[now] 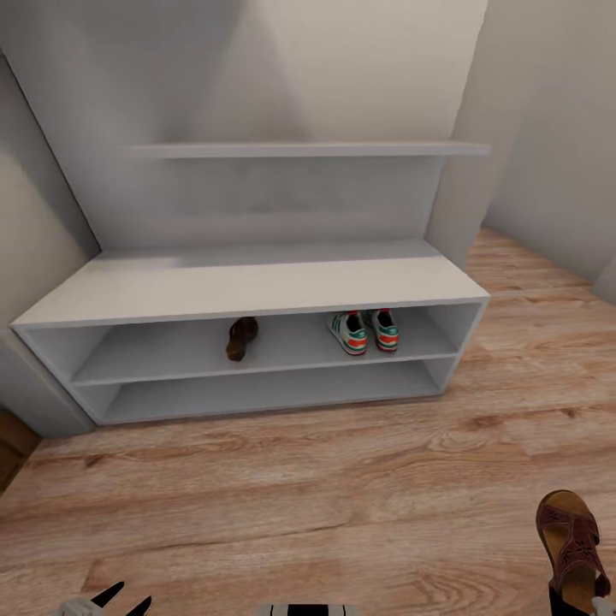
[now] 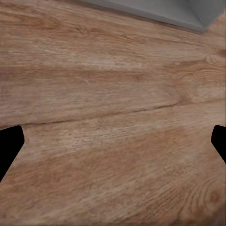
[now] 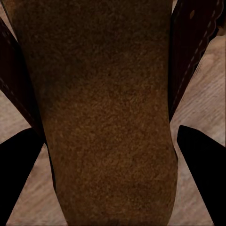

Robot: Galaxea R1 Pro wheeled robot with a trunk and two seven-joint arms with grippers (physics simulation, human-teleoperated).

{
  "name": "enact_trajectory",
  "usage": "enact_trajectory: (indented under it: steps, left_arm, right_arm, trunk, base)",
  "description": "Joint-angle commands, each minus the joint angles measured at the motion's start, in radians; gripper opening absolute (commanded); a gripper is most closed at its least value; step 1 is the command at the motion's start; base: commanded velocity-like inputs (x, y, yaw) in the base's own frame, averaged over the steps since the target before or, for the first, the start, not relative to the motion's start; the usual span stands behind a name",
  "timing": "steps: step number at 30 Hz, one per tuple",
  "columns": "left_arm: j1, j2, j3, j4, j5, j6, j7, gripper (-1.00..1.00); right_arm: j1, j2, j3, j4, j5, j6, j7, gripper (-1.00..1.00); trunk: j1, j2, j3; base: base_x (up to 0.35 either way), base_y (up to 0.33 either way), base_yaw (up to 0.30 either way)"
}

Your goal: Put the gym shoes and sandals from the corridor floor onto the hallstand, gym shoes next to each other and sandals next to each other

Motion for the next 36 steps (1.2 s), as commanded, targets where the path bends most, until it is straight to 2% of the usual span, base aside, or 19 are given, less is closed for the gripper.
enact_trajectory:
  steps: [1,12,36]
  left_arm:
    - [-0.001,0.0,0.001,0.002,0.001,-0.005,-0.003,1.0]
    - [-0.001,0.0,0.001,0.002,0.001,-0.005,-0.004,1.0]
    - [-0.001,0.0,0.001,0.002,0.003,-0.004,-0.003,1.0]
  right_arm:
    - [-0.001,0.001,-0.008,0.0,0.01,-0.004,0.009,-1.0]
    - [-0.001,0.001,-0.008,0.0,0.01,-0.004,0.009,-1.0]
    - [-0.001,0.001,-0.008,0.0,0.01,-0.004,0.01,-1.0]
  trunk:
    - [0.0,0.0,-0.001]
    - [0.0,0.0,-0.001]
    - [0.0,0.0,-0.001]
  base:
    - [0.0,0.304,0.0]
    - [-0.013,0.304,0.0]
    - [-0.136,0.294,0.0]
